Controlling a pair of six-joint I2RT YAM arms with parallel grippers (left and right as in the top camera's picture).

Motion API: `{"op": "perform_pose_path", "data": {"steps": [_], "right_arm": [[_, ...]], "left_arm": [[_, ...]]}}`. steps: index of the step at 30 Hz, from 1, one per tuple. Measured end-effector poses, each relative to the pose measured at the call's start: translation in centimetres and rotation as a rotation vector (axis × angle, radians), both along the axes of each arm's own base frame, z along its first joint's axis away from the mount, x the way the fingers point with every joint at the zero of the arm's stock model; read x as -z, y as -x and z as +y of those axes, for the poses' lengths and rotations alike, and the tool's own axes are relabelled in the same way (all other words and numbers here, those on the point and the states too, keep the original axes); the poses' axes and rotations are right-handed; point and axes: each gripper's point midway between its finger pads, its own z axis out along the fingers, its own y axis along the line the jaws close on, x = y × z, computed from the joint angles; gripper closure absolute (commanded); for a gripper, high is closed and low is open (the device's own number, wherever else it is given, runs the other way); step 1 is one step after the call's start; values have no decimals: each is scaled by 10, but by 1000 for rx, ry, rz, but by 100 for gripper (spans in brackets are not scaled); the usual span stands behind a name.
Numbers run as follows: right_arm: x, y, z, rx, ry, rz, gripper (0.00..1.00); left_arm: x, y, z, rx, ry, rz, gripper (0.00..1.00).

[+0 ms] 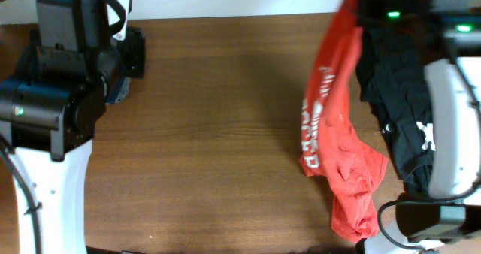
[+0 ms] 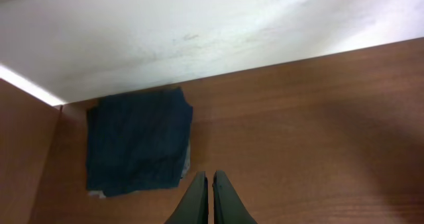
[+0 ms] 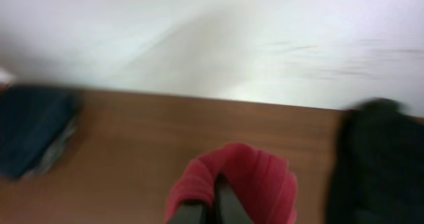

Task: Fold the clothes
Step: 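Carry the t-shirt right with the right gripper, letting it hang, then lay the t-shirt flat on the table center and release the right gripper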

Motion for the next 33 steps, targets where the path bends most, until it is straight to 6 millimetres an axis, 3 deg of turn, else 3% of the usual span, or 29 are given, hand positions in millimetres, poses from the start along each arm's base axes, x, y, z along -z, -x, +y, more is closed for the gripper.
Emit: {"op": "perform_pose_path", "data": {"steps": [3, 6, 8, 11, 14, 16, 17, 23, 25, 28, 29, 30, 33], "right_arm": [[-10, 6, -32, 59, -10, -22, 96], [-12, 8, -23, 31, -18, -22, 96], [-11, 8, -5, -10, -22, -17, 96], [-6, 8, 38, -99, -27, -3, 96], [14, 1, 85, -181, -33, 42, 96], [42, -13, 120, -231, -39, 92, 96], [46, -14, 124, -236, -41, 99, 96], [134, -55, 210, -301, -76, 198, 96], [163, -60, 238, -318, -92, 237, 96], [184, -59, 268, -342, -108, 256, 96], [194, -56, 286, -360, -117, 269, 95], [198, -52, 297, -374, -118, 273, 87], [210, -32, 334, -426, -110, 293, 41]], "left_arm": [[5, -7, -2, 0, -2, 8, 94], [7, -11, -3, 0, -2, 11, 94], [8, -12, -3, 0, -3, 13, 94], [8, -12, -2, -4, -6, 12, 94], [7, -13, 2, -23, -18, 9, 94], [7, -13, 8, -42, -23, 8, 94], [7, -13, 13, -55, -25, 8, 94], [7, -14, 43, -143, -16, 10, 94], [7, -14, 49, -160, -11, 10, 94], [8, -14, 52, -164, -8, 11, 94], [8, -14, 51, -163, -6, 11, 94], [8, -14, 51, -163, -5, 12, 94], [16, -19, 47, -145, 5, 36, 94]]}}
